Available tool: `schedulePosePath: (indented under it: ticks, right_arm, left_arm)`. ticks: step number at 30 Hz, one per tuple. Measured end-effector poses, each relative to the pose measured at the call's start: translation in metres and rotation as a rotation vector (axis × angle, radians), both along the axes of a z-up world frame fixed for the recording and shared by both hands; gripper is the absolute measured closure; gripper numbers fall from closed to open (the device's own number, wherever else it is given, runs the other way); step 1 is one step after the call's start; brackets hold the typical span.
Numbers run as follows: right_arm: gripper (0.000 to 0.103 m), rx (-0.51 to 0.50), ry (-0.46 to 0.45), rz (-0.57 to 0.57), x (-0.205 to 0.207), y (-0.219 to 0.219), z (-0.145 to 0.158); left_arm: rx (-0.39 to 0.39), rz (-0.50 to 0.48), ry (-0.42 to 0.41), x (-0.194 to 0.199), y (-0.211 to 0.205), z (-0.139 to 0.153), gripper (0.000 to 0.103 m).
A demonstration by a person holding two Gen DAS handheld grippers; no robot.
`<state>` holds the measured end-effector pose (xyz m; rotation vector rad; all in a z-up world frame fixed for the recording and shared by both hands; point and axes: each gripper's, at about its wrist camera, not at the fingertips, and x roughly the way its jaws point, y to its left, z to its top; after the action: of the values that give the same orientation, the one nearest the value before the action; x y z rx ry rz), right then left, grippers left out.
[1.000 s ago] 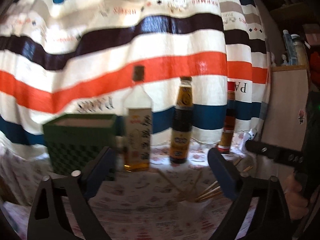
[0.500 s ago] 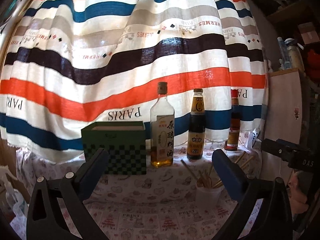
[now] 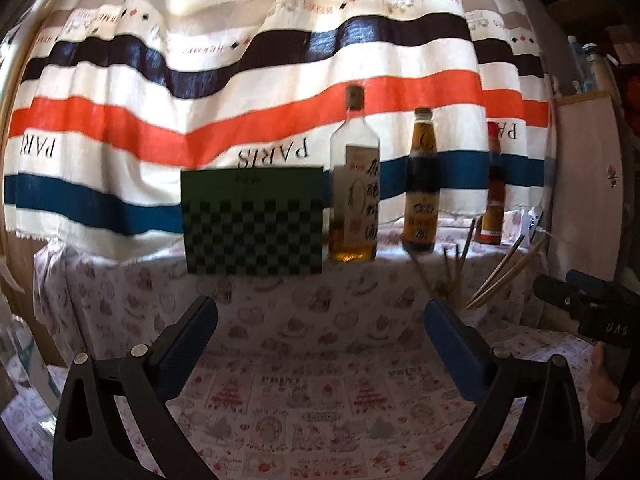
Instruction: Organize utensils
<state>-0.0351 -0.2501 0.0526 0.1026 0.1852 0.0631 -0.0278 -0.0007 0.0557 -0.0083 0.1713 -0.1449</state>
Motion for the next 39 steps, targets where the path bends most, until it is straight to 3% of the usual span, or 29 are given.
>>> schedulePosePath:
  ticks: [16,23,27,39]
  right_arm:
    - [0.0,-0.086,0.026,-0.025,0.024,0.017,-0.045]
    - [0.0,-0.072,0.047,-0.042,0.027,0.015,-0.051]
    - [0.0,-0.113,0.054,-0.086,0.028,0.022,-0.051]
    - [0.0,-0.135,0.059,-0.076,0.027,0.028,-0.051]
  left_arm:
    - [-0.003,0.06,0.116,0.021,0.009,-0.045,0.001]
    - [0.016,0.097,0.123,0.024,0.008,-0.048,0.001]
    - [0.031,0.1,0.145,0.028,0.006,-0.05,0.001]
    - [0.032,0.104,0.141,0.027,0.005,-0.05,0.001]
